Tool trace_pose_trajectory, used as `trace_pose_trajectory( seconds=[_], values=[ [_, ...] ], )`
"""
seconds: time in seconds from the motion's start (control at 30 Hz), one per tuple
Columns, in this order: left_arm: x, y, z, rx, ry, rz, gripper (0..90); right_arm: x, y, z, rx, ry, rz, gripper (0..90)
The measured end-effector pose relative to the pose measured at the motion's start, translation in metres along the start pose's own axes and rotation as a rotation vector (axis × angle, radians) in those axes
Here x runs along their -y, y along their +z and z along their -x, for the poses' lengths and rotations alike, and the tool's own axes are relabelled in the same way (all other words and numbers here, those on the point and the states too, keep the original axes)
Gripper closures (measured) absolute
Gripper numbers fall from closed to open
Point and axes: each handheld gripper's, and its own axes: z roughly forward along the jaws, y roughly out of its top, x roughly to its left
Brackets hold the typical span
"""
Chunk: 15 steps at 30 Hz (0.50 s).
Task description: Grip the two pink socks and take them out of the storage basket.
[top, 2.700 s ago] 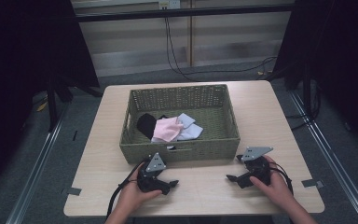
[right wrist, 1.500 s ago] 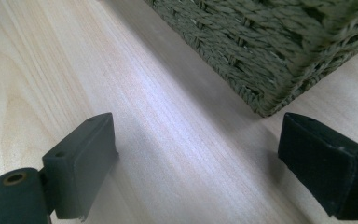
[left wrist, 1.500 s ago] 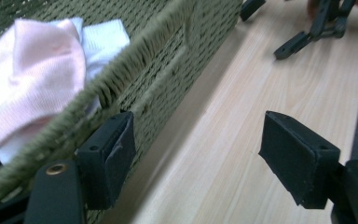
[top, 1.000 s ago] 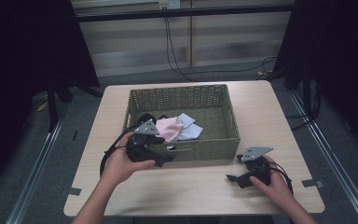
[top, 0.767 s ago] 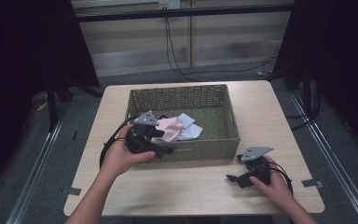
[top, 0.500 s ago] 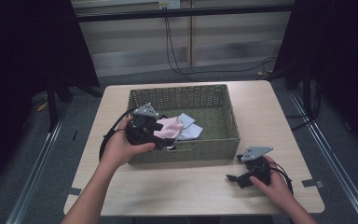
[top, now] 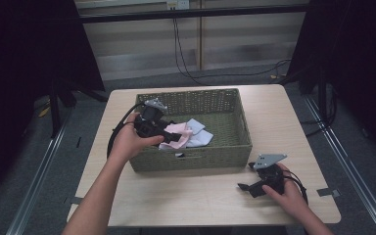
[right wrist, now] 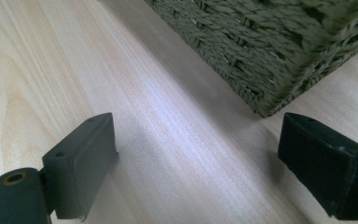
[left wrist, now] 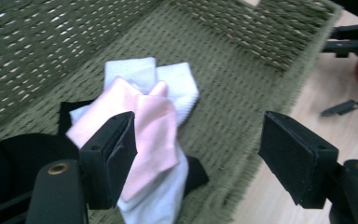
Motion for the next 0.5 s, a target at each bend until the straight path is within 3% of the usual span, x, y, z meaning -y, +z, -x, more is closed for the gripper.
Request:
trace_pose_trajectory(
  seconds=[0.17, 0.23, 0.5],
  values=[
    [-0.004, 0.007, -0.013, -0.020, -0.014, -0.028, 27.0, 0.000, 0.000, 0.000, 0.000, 0.000, 0.000, 10.6],
    [-0.005, 0.013, -0.017, -0.027, -0.046, -0.026, 27.0, 0.000, 0.000, 0.000, 0.000, 0.001, 0.000, 10.6],
    [-0.007, 0.031, -0.032, -0.036, -0.040, -0.091, 30.0, 0.000, 0.000, 0.000, 0.000, 0.003, -0.002, 10.6]
  ],
)
